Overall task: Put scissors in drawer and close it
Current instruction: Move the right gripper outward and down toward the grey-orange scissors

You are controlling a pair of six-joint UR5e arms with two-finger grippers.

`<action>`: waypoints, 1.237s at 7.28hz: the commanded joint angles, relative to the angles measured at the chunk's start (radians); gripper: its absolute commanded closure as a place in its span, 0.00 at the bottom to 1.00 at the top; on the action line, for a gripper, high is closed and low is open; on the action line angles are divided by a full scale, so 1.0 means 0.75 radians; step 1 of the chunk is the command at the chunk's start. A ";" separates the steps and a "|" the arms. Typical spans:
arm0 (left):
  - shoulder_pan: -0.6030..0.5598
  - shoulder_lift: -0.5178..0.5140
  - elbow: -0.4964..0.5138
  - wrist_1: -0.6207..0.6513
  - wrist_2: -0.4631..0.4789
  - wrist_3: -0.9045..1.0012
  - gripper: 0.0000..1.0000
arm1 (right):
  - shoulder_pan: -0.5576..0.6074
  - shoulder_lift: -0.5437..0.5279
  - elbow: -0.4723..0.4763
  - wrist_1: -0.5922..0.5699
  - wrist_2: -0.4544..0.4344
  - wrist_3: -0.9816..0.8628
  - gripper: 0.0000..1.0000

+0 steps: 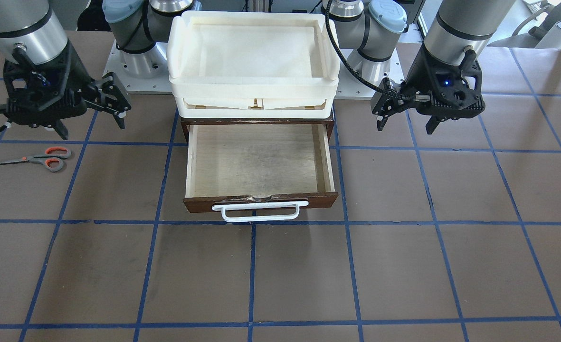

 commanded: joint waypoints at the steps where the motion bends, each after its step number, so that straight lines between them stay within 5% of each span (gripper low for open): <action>1: 0.000 0.002 -0.004 0.000 -0.001 0.000 0.00 | -0.205 -0.036 0.055 0.001 -0.004 -0.535 0.00; 5: 0.000 0.004 -0.014 0.002 0.001 0.000 0.00 | -0.747 -0.046 0.328 -0.031 -0.004 -1.680 0.01; 9: 0.000 0.004 -0.016 0.002 0.003 0.000 0.00 | -1.065 -0.026 0.782 -0.664 -0.026 -2.489 0.00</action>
